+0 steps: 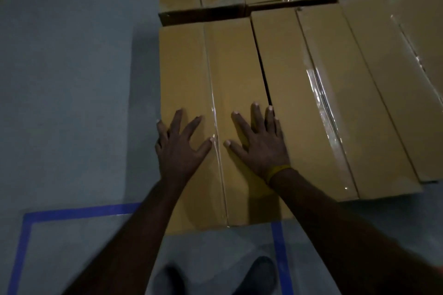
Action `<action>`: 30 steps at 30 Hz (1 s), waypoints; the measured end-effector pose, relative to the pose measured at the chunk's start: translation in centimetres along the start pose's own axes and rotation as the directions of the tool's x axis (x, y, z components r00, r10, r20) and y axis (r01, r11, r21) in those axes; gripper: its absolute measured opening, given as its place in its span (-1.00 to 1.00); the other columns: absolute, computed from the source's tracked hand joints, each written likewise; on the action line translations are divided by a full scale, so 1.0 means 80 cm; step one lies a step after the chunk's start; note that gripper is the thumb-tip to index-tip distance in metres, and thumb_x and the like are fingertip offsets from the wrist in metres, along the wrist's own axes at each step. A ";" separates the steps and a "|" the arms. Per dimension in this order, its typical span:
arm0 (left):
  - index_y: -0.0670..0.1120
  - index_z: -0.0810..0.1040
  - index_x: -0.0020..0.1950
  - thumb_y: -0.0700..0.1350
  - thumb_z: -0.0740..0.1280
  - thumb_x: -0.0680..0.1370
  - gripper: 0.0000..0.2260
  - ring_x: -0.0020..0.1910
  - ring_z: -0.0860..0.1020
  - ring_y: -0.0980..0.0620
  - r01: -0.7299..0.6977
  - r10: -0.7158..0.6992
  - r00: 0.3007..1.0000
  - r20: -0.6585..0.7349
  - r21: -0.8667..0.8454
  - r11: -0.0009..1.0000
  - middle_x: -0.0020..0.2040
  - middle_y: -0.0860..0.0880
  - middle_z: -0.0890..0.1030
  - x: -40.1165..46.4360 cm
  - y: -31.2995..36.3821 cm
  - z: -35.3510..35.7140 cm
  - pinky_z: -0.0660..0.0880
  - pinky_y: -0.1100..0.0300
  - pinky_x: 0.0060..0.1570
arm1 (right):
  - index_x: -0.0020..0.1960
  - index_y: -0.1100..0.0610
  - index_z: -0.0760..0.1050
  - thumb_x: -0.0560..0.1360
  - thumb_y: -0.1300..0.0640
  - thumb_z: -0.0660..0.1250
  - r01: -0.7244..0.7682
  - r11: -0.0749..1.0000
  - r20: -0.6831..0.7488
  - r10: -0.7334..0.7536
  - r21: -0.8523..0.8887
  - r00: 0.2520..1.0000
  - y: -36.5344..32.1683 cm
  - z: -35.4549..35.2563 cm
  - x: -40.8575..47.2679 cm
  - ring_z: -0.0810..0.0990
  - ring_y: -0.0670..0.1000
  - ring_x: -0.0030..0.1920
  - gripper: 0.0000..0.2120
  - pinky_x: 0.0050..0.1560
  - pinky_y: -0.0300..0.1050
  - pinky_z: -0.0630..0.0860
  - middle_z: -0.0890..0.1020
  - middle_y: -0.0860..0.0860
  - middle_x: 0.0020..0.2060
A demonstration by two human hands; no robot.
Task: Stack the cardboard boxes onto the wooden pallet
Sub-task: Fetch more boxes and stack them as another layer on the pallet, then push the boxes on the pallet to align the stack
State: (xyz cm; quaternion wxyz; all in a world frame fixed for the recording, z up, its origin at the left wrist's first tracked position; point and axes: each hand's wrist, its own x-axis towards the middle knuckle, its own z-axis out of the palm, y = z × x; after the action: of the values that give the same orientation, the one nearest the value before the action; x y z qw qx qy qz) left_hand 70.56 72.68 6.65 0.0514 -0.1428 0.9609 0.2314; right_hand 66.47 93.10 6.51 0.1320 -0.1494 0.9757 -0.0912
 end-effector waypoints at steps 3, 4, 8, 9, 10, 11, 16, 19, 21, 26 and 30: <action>0.31 0.17 0.55 0.39 0.25 0.48 -0.34 0.60 -0.15 -0.16 -0.013 0.013 0.999 0.039 0.008 1.000 0.63 0.17 -0.08 -0.041 -0.014 0.000 0.21 -0.40 0.36 | 0.59 -0.21 -0.28 0.56 -0.40 -0.21 -0.002 1.000 -0.004 0.002 -0.017 1.000 0.007 0.007 -0.028 -0.31 0.20 0.57 -0.33 0.53 0.22 -0.21 -0.32 0.02 0.59; 0.31 0.16 0.55 0.43 0.20 0.47 -0.33 0.59 -0.14 -0.16 -0.010 0.010 0.999 0.047 0.003 1.000 0.63 0.19 -0.10 -0.060 -0.020 0.002 0.26 -0.39 0.33 | 0.59 -0.21 -0.29 0.55 -0.40 -0.25 -0.004 1.000 -0.004 0.004 -0.026 1.000 0.009 0.011 -0.042 -0.31 0.18 0.57 -0.33 0.53 0.22 -0.21 -0.33 0.01 0.58; 0.29 0.17 0.56 0.42 0.10 0.50 -0.36 0.57 -0.01 -0.26 -0.069 0.068 0.997 0.023 0.052 0.996 0.64 0.14 -0.05 -0.146 -0.039 0.017 0.34 -0.33 0.30 | 0.59 -0.20 -0.27 0.51 -0.43 -0.27 -0.015 1.000 0.008 0.016 -0.019 1.000 0.018 0.027 -0.108 -0.28 0.12 0.58 -0.29 0.51 0.17 -0.26 -0.31 -0.01 0.58; 0.26 0.19 0.56 0.39 0.11 0.53 -0.39 0.57 0.01 -0.29 -0.112 0.111 0.994 0.015 0.103 0.988 0.64 0.10 -0.02 -0.165 -0.042 0.022 0.34 -0.32 0.30 | 0.59 -0.20 -0.28 0.50 -0.45 -0.28 -0.006 1.000 0.035 0.007 -0.023 0.999 0.019 0.030 -0.125 -0.30 0.11 0.58 -0.27 0.51 0.15 -0.29 -0.33 -0.02 0.58; 0.24 0.20 0.57 0.37 0.11 0.55 -0.41 0.56 0.02 -0.32 -0.151 0.151 0.988 0.007 0.146 0.978 0.64 0.07 0.01 -0.179 -0.044 0.026 0.34 -0.30 0.31 | 0.58 -0.20 -0.29 0.49 -0.47 -0.30 0.007 1.000 0.048 -0.005 -0.029 0.999 0.020 0.034 -0.142 -0.31 0.10 0.58 -0.26 0.52 0.15 -0.30 -0.35 -0.03 0.57; 0.22 0.22 0.57 0.35 0.11 0.57 -0.42 0.57 0.01 -0.32 -0.179 0.182 0.983 -0.003 0.169 0.969 0.64 0.05 0.04 -0.187 -0.047 0.028 0.33 -0.28 0.32 | 0.58 -0.20 -0.31 0.48 -0.49 -0.32 0.022 0.999 0.050 -0.020 -0.038 0.999 0.021 0.037 -0.156 -0.33 0.09 0.57 -0.25 0.53 0.16 -0.29 -0.36 -0.04 0.57; 0.16 0.31 0.53 0.36 0.08 0.57 -0.43 0.58 0.06 -0.24 -0.268 0.275 0.961 -0.018 0.175 0.947 0.62 -0.03 0.14 -0.180 -0.053 0.028 0.30 -0.25 0.34 | 0.57 -0.26 -0.32 0.45 -0.54 -0.25 0.080 0.996 0.051 -0.078 -0.038 0.996 0.032 0.046 -0.189 -0.33 0.07 0.57 -0.23 0.53 0.18 -0.28 -0.35 -0.07 0.58; 0.19 0.30 0.53 0.44 0.09 0.50 -0.34 0.60 -0.01 -0.19 -0.316 0.314 0.949 0.038 0.151 0.937 0.63 0.00 0.08 -0.180 -0.060 0.029 0.23 -0.29 0.38 | 0.56 -0.27 -0.32 0.44 -0.55 -0.16 0.127 0.990 0.063 -0.123 -0.059 0.990 0.044 0.049 -0.193 -0.32 0.10 0.57 -0.19 0.54 0.22 -0.26 -0.34 -0.06 0.58; 0.18 0.29 0.54 0.46 0.10 0.47 -0.31 0.60 0.00 -0.19 -0.364 0.358 0.931 0.070 0.170 0.916 0.63 -0.01 0.08 -0.182 -0.074 0.024 0.24 -0.32 0.37 | 0.59 -0.23 -0.21 0.46 -0.51 -0.08 0.152 0.983 0.026 -0.150 -0.099 0.988 0.051 0.053 -0.195 -0.27 0.13 0.58 -0.20 0.53 0.35 -0.11 -0.29 -0.03 0.59; 0.11 0.16 0.60 0.31 0.23 0.52 -0.31 0.55 0.16 -0.29 -0.429 0.459 0.887 0.060 0.475 0.768 0.62 -0.14 0.12 -0.196 -0.075 0.021 0.22 -0.32 0.40 | 0.62 -0.10 -0.06 0.53 -0.35 0.13 0.247 0.929 -0.122 -0.288 -0.275 0.950 0.038 0.057 -0.196 -0.14 0.25 0.59 -0.22 0.45 0.46 -0.04 -0.12 0.12 0.62; 0.12 0.09 0.62 0.21 0.33 0.52 -0.26 0.56 0.13 -0.28 -0.372 0.385 0.921 0.064 0.439 0.817 0.63 -0.13 0.08 -0.203 -0.041 0.042 0.13 -0.34 0.44 | 0.61 -0.13 -0.22 0.58 -0.26 0.17 0.259 0.939 -0.030 -0.273 -0.228 0.962 0.023 0.063 -0.193 -0.16 0.23 0.59 -0.21 0.49 0.37 -0.11 -0.18 0.09 0.61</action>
State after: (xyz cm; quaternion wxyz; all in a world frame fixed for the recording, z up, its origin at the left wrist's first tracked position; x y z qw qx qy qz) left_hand 87.17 75.52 4.91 0.0221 0.0633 0.9977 0.0101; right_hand 81.61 99.03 4.86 0.0711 -0.2908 0.9541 -0.0033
